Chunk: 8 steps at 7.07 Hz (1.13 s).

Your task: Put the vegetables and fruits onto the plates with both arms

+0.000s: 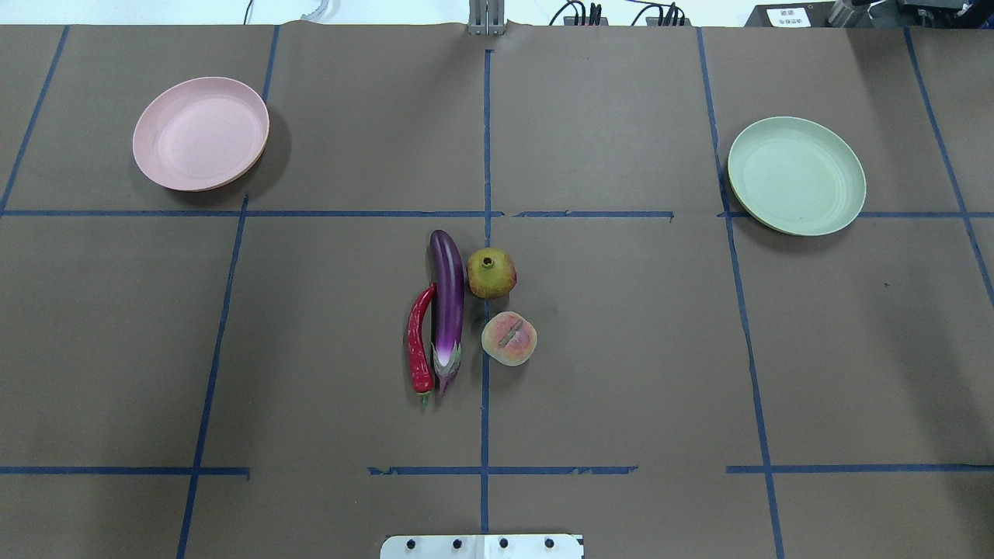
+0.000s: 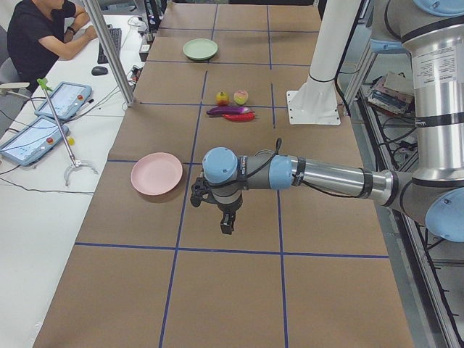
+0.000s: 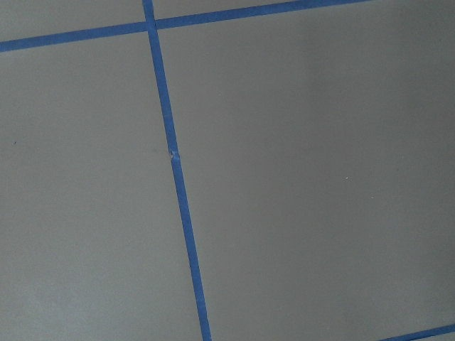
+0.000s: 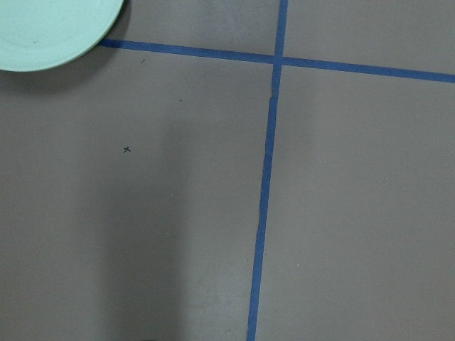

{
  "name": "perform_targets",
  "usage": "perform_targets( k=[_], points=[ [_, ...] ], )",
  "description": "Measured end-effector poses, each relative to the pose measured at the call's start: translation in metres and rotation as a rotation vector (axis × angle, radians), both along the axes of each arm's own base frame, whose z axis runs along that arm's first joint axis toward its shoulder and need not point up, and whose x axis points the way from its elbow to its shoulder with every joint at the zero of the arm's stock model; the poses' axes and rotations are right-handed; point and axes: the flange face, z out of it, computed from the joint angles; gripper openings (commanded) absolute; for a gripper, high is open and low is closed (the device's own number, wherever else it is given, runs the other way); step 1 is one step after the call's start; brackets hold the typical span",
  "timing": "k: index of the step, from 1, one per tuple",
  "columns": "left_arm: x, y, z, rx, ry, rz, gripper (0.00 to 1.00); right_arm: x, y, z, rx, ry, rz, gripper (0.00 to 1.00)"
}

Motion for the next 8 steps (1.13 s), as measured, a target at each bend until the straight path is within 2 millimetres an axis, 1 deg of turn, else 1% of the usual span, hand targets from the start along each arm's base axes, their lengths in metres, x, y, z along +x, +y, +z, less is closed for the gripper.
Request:
perform_targets(
  k=[1, 2, 3, 5, 6, 8],
  points=[
    [0.0, 0.0, -0.002, 0.002, -0.002, 0.003, 1.0, -0.006, 0.0, 0.007, -0.016, 0.002, -0.015, 1.0],
    [0.0, 0.001, -0.004, 0.004, -0.007, 0.008, 1.0, -0.018, -0.003, 0.012, -0.03, -0.008, -0.042, 1.0],
    [0.0, 0.003, -0.003, 0.001, -0.011, 0.01, 1.0, -0.026, -0.006, 0.014, -0.034, -0.016, -0.058, 1.0],
    [0.001, 0.002, -0.002, 0.004, -0.005, 0.012, 1.0, -0.042, -0.012, 0.024, -0.047, -0.017, -0.101, 1.0],
    [0.001, 0.002, -0.004, 0.008, -0.004, 0.012, 1.0, -0.046, -0.014, 0.026, -0.049, -0.017, -0.11, 1.0],
    [0.001, 0.002, -0.003, 0.004, -0.002, 0.011, 1.0, -0.048, -0.015, 0.023, -0.047, -0.031, -0.112, 1.0]
  ],
)
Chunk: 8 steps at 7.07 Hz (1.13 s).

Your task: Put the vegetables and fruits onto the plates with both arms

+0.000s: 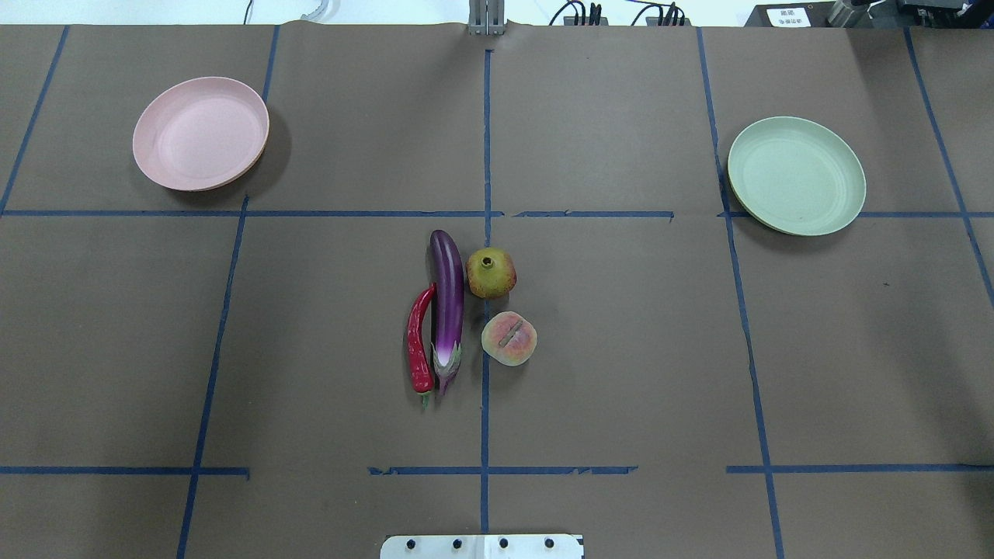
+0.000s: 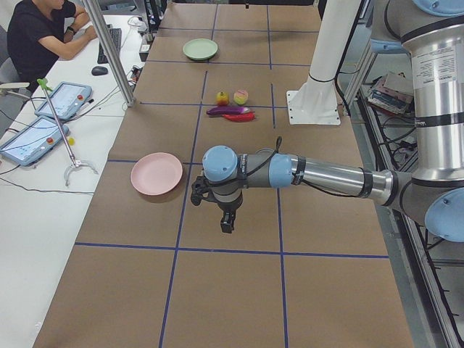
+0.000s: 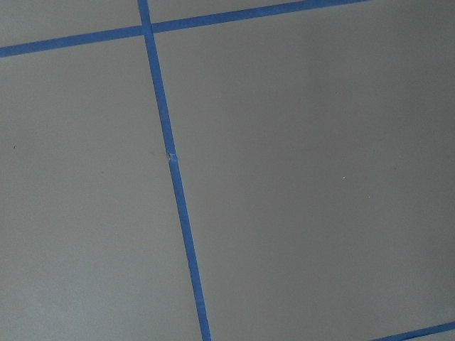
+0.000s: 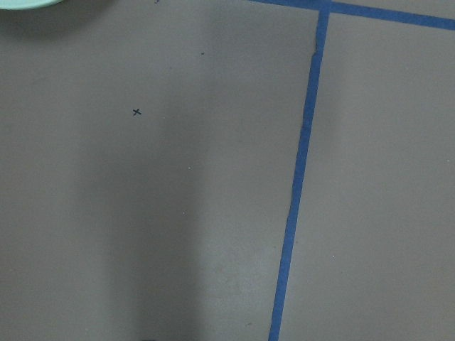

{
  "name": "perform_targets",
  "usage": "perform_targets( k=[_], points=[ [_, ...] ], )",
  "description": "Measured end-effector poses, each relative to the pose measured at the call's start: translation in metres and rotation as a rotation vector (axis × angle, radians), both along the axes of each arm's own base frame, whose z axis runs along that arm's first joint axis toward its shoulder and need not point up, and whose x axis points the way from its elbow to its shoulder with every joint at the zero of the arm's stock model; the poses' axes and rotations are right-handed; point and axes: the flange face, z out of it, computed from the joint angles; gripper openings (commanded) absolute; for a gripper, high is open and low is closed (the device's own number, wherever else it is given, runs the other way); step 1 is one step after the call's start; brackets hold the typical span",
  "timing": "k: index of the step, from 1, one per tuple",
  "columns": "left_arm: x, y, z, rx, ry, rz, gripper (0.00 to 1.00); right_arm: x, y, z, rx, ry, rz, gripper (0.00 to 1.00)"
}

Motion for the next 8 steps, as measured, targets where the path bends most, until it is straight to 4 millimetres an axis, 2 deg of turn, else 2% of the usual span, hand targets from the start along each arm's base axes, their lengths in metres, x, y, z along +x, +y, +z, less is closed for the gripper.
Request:
perform_targets(
  k=[2, 3, 4, 5, 6, 7, 8],
  points=[
    [0.0, 0.0, -0.003, 0.007, 0.001, -0.001, 1.0, -0.002, -0.001, -0.009, 0.01, -0.022, -0.002, 1.0],
    [0.0, 0.0, -0.004, 0.007, 0.002, -0.001, 1.0, -0.004, -0.005, -0.018, 0.028, -0.033, -0.003, 1.0],
    [0.0, 0.0, -0.002, 0.004, 0.001, -0.001, 1.0, -0.012, -0.017, -0.037, 0.063, -0.052, -0.012, 1.0],
    [0.0, 0.001, 0.001, -0.001, 0.001, -0.001, 1.0, -0.034, -0.038, -0.067, 0.084, -0.074, -0.013, 1.0],
    [0.0, 0.001, 0.003, -0.005, 0.001, 0.0, 1.0, -0.07, -0.059, -0.109, 0.077, -0.099, 0.008, 1.0],
    [0.0, 0.001, 0.003, -0.006, 0.0, 0.0, 1.0, -0.116, -0.076, -0.16, 0.059, -0.136, 0.031, 1.0],
    [0.0, 0.001, 0.004, -0.006, -0.001, 0.001, 1.0, -0.163, -0.082, -0.209, 0.034, -0.174, 0.044, 1.0]
  ],
)
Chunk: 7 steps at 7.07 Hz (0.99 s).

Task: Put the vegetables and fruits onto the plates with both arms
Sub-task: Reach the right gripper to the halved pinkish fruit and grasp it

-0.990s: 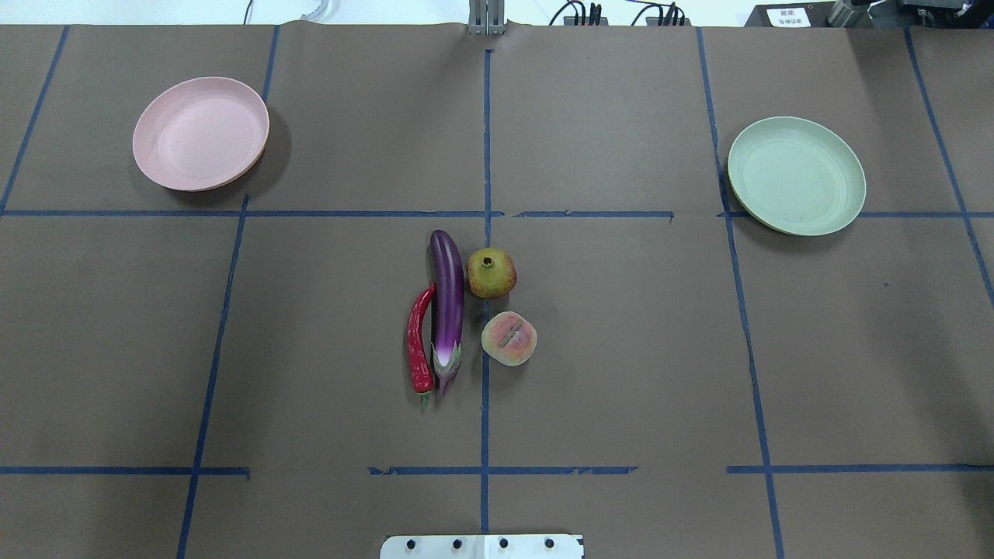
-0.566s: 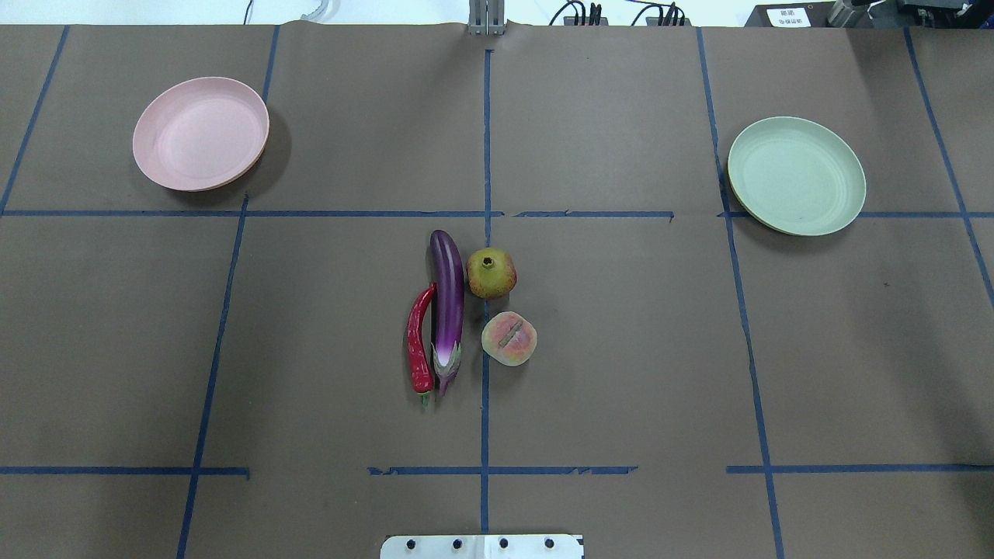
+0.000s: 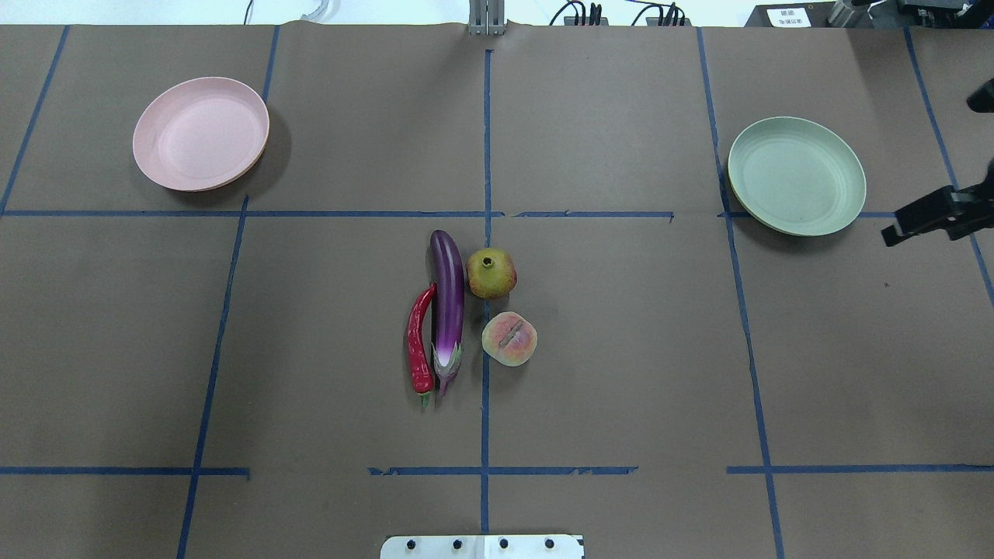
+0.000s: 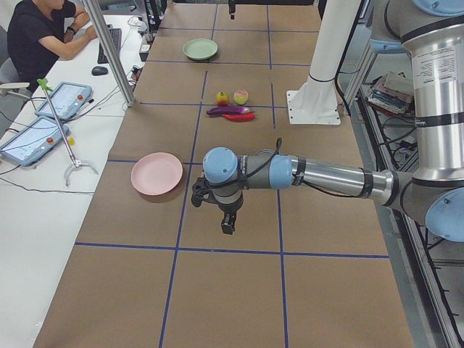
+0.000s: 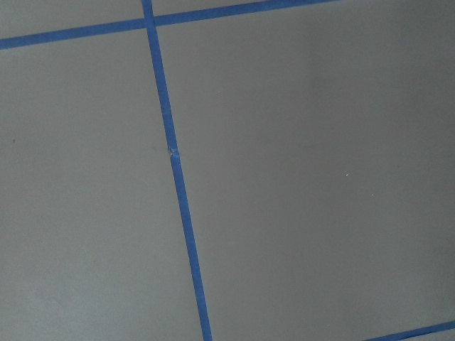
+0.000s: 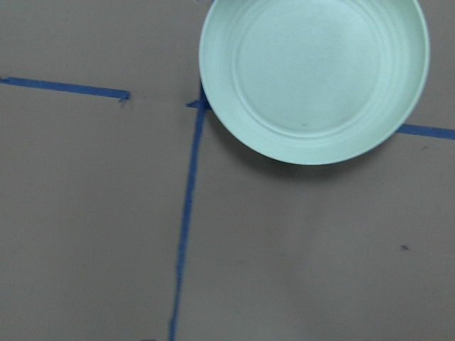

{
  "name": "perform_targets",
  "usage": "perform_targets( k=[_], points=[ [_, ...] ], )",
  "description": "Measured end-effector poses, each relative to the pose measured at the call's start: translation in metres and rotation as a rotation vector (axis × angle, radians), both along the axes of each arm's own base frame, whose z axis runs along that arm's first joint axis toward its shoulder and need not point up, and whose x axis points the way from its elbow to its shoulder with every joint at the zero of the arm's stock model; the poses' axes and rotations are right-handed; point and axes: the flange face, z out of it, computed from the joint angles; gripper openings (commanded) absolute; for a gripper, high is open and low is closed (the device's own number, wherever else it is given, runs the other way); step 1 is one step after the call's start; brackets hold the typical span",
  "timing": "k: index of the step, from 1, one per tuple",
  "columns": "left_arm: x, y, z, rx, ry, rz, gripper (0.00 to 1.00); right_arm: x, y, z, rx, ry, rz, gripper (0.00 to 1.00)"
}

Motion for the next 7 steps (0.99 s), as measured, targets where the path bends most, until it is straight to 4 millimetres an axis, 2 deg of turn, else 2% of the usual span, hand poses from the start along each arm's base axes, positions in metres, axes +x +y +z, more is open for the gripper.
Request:
perform_targets(
  k=[1, 2, 3, 4, 5, 6, 7],
  points=[
    [0.0, 0.0, 0.001, -0.001, -0.001, 0.001, 1.0, -0.057, 0.003, -0.053, -0.038, -0.034, 0.014, 1.0],
    [0.0, 0.0, 0.001, -0.002, -0.001, 0.001, 1.0, -0.122, 0.014, -0.106, -0.083, -0.054, 0.045, 1.0],
    [0.0, -0.001, 0.0, 0.0, 0.0, 0.001, 1.0, -0.186, 0.029, -0.149, -0.114, -0.062, 0.082, 1.0],
    [0.001, -0.001, 0.0, 0.001, 0.001, 0.001, 1.0, -0.24, 0.033, -0.177, -0.114, -0.051, 0.121, 1.0],
    [0.001, -0.001, -0.001, 0.003, 0.002, 0.001, 1.0, -0.293, 0.034, -0.192, -0.079, -0.017, 0.15, 0.99],
    [0.001, -0.001, -0.001, 0.005, 0.003, 0.001, 1.0, -0.338, 0.042, -0.195, -0.023, 0.028, 0.164, 0.99],
    [0.001, -0.001, -0.001, 0.004, 0.003, 0.002, 1.0, -0.371, 0.053, -0.196, 0.028, 0.065, 0.163, 0.99]
  ],
)
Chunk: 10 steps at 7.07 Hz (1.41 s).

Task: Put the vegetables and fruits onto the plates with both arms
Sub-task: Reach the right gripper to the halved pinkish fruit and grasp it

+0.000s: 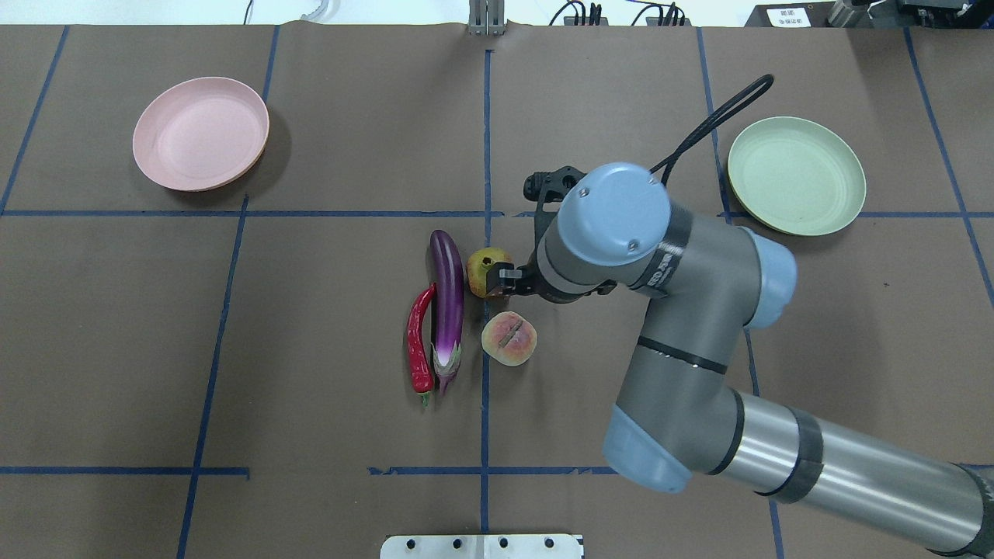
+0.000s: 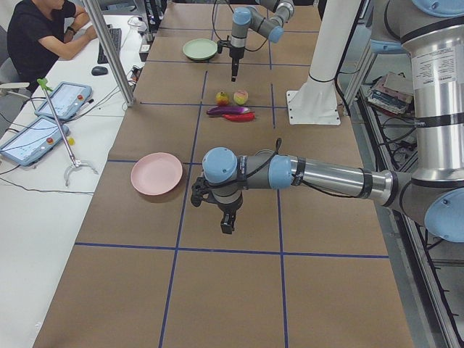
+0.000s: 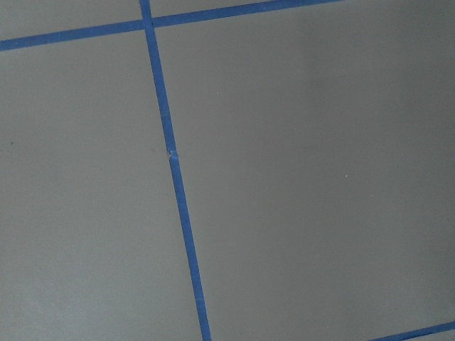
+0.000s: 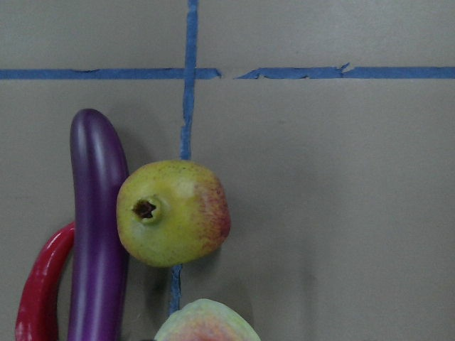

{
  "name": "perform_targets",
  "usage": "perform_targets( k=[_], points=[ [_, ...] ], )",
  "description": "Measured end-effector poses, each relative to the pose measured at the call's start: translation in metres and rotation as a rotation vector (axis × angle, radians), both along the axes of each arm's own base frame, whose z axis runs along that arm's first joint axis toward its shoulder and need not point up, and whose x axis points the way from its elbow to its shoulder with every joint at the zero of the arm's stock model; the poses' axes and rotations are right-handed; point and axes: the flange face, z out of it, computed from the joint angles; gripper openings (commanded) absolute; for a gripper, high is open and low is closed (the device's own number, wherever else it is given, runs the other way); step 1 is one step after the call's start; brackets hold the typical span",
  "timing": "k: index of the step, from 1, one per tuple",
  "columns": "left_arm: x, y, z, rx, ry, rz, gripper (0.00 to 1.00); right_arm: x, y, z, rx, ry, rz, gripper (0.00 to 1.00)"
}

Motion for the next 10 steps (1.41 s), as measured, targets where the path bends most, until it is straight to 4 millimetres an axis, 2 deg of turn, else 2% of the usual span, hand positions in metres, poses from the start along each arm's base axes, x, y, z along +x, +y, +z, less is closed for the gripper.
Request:
perform_targets(
  k=[1, 3, 5, 6, 7, 8, 9, 10],
  points=[
    [0.0, 0.0, 0.001, -0.003, 0.0, 0.0, 1.0, -0.022, 0.007, 0.001, 0.033, 0.029, -0.02, 0.99],
    [0.0, 0.001, 0.003, -0.006, 0.0, 0.001, 1.0, -0.045, 0.016, 0.004, 0.069, 0.051, -0.066, 0.99],
    [0.0, 0.001, 0.003, -0.005, 0.0, 0.002, 1.0, -0.073, 0.024, 0.017, 0.081, 0.04, -0.094, 0.96],
    [0.0, 0.001, 0.003, -0.003, 0.0, 0.003, 1.0, -0.082, 0.025, 0.025, 0.08, 0.042, -0.099, 0.31],
    [0.0, 0.001, 0.002, 0.002, 0.002, 0.005, 1.0, -0.084, 0.023, 0.028, 0.079, 0.042, -0.101, 0.01],
    [0.002, -0.001, -0.001, 0.015, 0.013, 0.008, 1.0, -0.074, 0.019, 0.023, 0.077, 0.027, -0.098, 0.0],
    [0.013, -0.004, -0.008, 0.042, 0.054, 0.017, 1.0, -0.042, 0.011, 0.02, 0.062, -0.007, -0.094, 0.0],
    [0.034, -0.01, -0.021, 0.061, 0.108, 0.022, 1.0, 0.011, 0.001, 0.026, 0.028, -0.04, -0.094, 0.0]
  ],
)
